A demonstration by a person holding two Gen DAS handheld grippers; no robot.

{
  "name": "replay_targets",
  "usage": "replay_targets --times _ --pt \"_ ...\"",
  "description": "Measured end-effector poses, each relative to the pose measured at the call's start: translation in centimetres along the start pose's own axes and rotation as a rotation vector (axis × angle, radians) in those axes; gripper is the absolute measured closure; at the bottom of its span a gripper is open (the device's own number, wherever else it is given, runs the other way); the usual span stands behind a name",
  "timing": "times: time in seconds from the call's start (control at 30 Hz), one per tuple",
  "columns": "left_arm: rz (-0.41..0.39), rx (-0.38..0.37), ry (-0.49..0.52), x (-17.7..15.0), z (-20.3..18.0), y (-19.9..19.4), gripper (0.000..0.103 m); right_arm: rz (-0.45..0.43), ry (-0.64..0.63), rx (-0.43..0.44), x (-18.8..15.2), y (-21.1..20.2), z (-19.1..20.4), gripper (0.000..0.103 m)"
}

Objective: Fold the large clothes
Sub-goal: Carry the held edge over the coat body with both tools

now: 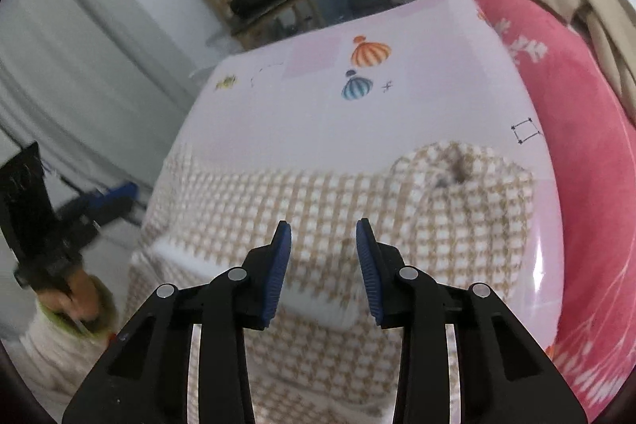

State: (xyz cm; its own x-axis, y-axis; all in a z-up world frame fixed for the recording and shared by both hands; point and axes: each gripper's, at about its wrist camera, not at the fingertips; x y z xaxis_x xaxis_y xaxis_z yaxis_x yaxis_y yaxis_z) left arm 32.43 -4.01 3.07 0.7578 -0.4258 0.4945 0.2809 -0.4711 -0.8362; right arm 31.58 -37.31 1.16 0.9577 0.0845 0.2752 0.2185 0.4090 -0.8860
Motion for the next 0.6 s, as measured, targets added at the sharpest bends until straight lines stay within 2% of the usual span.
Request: replay_targets --times 0.07,0.1,0.17,0.2,0.23,0.37,0.53,0.6 --pt "0.087 -0.081 0.022 0.5 -0.4 2.5 0.079 0.020 0.007 0.011 0.2 0.8 0.0 0.078" --pt "0.124 -0.074 0.027 0.3 -0.5 3.8 0.079 0.032 0.005 0.017 0.0 1.4 0.0 0.078" --pt "0.177 -0.020 0.046 -0.4 -0.5 5.8 0.079 0.069 0.003 0.021 -0.6 3.1 0.0 0.079" --pt "0.206 0.051 0.050 -1.0 -0.2 7.0 0.079 0.089 0.005 0.018 -0.7 3.9 -0.3 0.080" --pt "0.216 0.089 0.046 -1.5 0.2 7.6 0.079 0.112 0.007 0.021 -1.1 4.9 -0.6 0.080" --pt "0.182 0.085 -0.008 -2.2 2.0 6.9 0.077 0.110 0.017 0.035 -1.2 4.7 -0.6 0.080" --pt "0.174 0.124 -0.022 -2.3 2.9 6.6 0.078 0.053 -0.046 0.073 -1.1 3.4 1.0 0.080" --pt "0.168 0.153 -0.014 -2.3 2.6 6.7 0.078 0.073 -0.059 0.058 -1.1 4.4 1.6 0.080"
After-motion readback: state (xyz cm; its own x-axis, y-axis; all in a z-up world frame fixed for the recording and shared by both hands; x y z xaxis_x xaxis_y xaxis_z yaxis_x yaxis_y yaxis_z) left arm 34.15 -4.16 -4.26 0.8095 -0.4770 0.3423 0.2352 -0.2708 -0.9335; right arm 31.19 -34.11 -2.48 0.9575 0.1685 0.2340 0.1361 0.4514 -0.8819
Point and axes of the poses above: each gripper's, at about its wrist camera, not at the fingertips, and y roughly the way its jaws point, z to its left, x to its top, and after that the axes turned 15 degrees about z, right-handed
